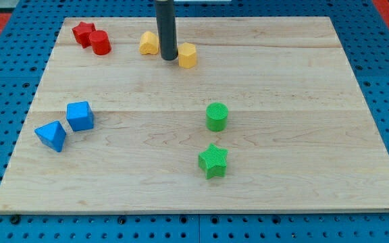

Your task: Slide the yellow hexagon slightly left

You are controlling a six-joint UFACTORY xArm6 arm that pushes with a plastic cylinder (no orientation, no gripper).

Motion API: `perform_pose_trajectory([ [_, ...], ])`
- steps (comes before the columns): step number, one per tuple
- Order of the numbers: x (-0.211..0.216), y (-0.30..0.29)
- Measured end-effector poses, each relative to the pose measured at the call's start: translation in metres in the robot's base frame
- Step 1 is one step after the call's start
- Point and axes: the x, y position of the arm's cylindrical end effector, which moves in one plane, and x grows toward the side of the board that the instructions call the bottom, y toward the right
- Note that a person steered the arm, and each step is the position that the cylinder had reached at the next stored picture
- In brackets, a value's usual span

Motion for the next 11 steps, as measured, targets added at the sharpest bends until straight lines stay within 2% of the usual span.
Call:
perform_pose_trajectory([
  [1,-0.006,0.027],
  [2,0.034,0.08],
  [3,0.059,0.083],
  [4,0.025,0.111],
  [5,0.044,0.177],
  [6,0.076,0.18],
  [7,0.081,0.149],
  [10,0.084,0.121],
  [11,0.029,0.112],
])
